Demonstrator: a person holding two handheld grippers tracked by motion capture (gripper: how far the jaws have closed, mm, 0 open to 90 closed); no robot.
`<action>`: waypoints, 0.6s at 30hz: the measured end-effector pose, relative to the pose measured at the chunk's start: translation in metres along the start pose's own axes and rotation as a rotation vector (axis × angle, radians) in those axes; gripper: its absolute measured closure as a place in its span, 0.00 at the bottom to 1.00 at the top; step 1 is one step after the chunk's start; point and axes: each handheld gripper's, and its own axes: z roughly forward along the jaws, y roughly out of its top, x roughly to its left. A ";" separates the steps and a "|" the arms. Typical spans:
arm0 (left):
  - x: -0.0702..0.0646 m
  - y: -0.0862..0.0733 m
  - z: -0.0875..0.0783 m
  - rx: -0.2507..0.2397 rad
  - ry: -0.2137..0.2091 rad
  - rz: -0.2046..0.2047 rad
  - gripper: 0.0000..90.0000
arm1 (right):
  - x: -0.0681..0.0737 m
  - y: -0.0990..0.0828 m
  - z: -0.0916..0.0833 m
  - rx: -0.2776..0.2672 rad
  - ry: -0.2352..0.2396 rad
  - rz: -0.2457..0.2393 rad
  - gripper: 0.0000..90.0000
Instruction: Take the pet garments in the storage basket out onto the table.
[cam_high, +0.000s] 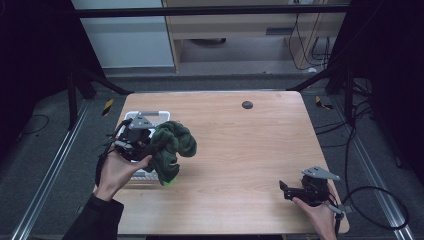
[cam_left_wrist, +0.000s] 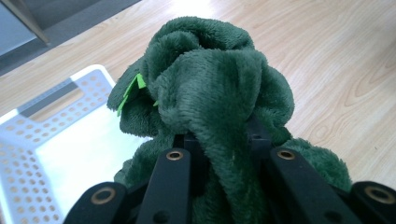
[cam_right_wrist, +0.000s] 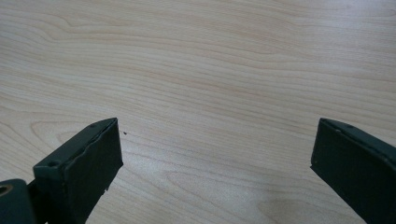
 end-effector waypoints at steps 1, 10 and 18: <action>-0.002 0.001 0.002 0.004 -0.007 0.003 0.85 | 0.000 0.000 0.000 0.000 0.001 0.002 0.02; -0.019 0.012 0.016 0.025 -0.057 0.048 0.85 | 0.000 0.000 -0.001 -0.001 0.009 0.006 0.02; -0.031 0.024 0.029 0.032 -0.080 0.068 0.85 | 0.000 0.001 -0.001 -0.007 0.006 0.000 0.02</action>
